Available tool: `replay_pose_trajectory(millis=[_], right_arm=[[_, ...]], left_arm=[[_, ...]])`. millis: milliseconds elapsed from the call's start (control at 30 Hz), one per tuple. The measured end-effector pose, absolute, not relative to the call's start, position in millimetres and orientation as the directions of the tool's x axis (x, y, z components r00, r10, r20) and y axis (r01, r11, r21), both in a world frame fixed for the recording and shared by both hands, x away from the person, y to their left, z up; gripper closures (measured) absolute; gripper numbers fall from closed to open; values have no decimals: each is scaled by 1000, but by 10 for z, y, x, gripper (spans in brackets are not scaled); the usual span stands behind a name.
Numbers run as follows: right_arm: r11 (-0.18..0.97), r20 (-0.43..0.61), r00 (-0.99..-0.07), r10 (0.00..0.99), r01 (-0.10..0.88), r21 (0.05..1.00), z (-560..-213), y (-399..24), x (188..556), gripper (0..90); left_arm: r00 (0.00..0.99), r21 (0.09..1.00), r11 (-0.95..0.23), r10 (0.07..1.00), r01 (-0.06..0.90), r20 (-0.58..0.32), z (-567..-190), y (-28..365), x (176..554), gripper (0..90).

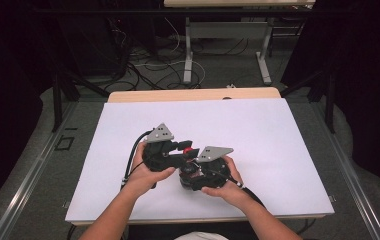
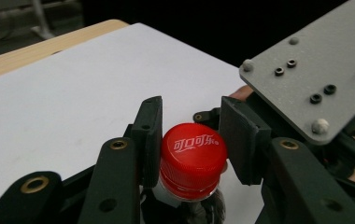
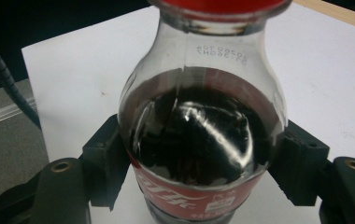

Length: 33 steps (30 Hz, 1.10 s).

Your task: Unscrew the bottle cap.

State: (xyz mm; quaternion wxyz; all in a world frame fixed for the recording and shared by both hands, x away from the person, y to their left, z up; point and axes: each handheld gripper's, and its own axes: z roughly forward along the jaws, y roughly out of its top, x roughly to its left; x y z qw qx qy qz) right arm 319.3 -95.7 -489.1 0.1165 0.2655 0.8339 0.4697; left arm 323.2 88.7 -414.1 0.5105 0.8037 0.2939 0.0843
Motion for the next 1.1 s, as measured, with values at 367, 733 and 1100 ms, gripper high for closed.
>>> replay_pose_trajectory(millis=[367,733,1100], right_arm=[[407,59,-825,562,338,848,-4884,-966,3192,293],[411,63,-840,538,327,851,-4859,-991,3195,293],[429,58,-861,505,308,849,-4885,-961,3186,293]], left_arm=[[770,869,-271,613,414,-176,-4096,841,3159,508],[869,864,-345,459,366,-185,-4052,1071,3291,463],[894,865,-348,393,361,-215,-4152,1070,3346,601]])
